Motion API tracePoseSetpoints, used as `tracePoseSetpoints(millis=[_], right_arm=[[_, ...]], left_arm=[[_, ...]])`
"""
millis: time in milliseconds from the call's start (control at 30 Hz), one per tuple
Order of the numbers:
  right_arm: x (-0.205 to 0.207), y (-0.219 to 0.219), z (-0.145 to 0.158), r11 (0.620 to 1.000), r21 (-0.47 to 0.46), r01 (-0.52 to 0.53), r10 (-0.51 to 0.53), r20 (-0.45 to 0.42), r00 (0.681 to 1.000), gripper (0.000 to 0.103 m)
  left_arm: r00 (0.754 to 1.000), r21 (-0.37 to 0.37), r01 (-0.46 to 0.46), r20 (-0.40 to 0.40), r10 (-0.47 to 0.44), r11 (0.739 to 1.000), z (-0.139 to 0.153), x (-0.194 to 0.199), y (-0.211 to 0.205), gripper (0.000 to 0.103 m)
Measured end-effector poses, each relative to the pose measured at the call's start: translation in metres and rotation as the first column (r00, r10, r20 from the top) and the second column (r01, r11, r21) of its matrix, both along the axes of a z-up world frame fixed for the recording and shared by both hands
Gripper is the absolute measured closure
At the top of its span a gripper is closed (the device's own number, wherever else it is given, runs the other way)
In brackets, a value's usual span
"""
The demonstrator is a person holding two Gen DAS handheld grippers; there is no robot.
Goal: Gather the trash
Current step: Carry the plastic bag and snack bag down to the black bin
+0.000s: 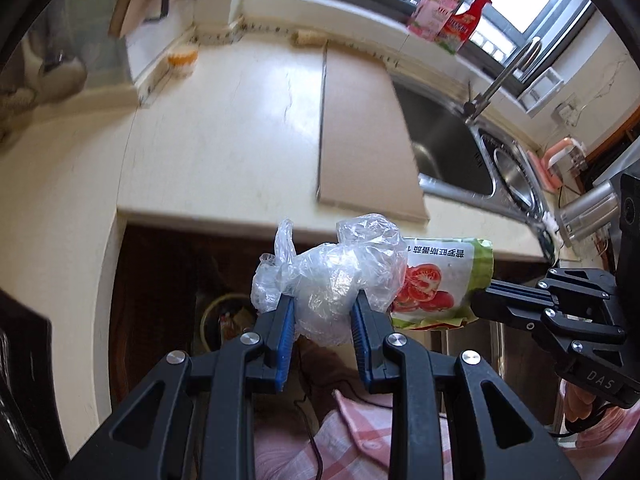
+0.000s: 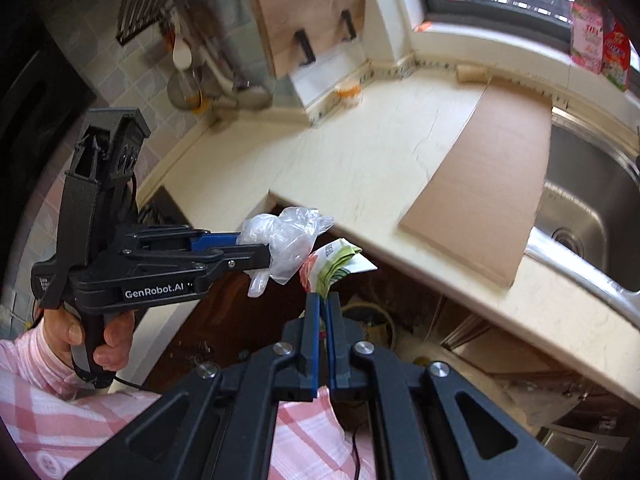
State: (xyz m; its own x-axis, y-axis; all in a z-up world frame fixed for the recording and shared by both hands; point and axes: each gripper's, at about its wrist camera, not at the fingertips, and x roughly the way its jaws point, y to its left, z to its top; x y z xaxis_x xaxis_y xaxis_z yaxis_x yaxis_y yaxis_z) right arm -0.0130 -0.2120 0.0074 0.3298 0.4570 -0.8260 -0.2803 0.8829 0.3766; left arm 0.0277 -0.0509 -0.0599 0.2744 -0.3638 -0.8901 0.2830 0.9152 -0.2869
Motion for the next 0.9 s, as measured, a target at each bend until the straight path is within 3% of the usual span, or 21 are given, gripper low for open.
tracePoseSetpoints(millis=[367,667,800,900], right_arm=[[-0.015,0.045,-0.084,0.995,-0.058,-0.078,0.069,-0.145,0.987,0.100],[0.008,0.066,-0.152,0.989,-0.099,-0.113,0.088,-0.228,0.970,0.100],[0.017,0.077,-0.182,0.982,-0.122,-0.142,0.108,-0.249,0.963,0.100],[0.024,0.083,-0.208,0.979,-0.128,-0.159,0.119,-0.273,0.955,0.100]], left_arm=[[0.983,0.069,-0.079,-0.162,0.089,0.995,-0.098,-0.025,0.049,0.079],[0.957,0.154,-0.131,-0.238,0.165,0.979,-0.166,-0.028,0.076,0.079],[0.951,0.228,-0.144,-0.237,0.199,0.963,-0.203,-0.027,0.081,0.079],[0.943,0.240,-0.154,-0.255,0.216,0.958,-0.232,-0.025,0.082,0.079]])
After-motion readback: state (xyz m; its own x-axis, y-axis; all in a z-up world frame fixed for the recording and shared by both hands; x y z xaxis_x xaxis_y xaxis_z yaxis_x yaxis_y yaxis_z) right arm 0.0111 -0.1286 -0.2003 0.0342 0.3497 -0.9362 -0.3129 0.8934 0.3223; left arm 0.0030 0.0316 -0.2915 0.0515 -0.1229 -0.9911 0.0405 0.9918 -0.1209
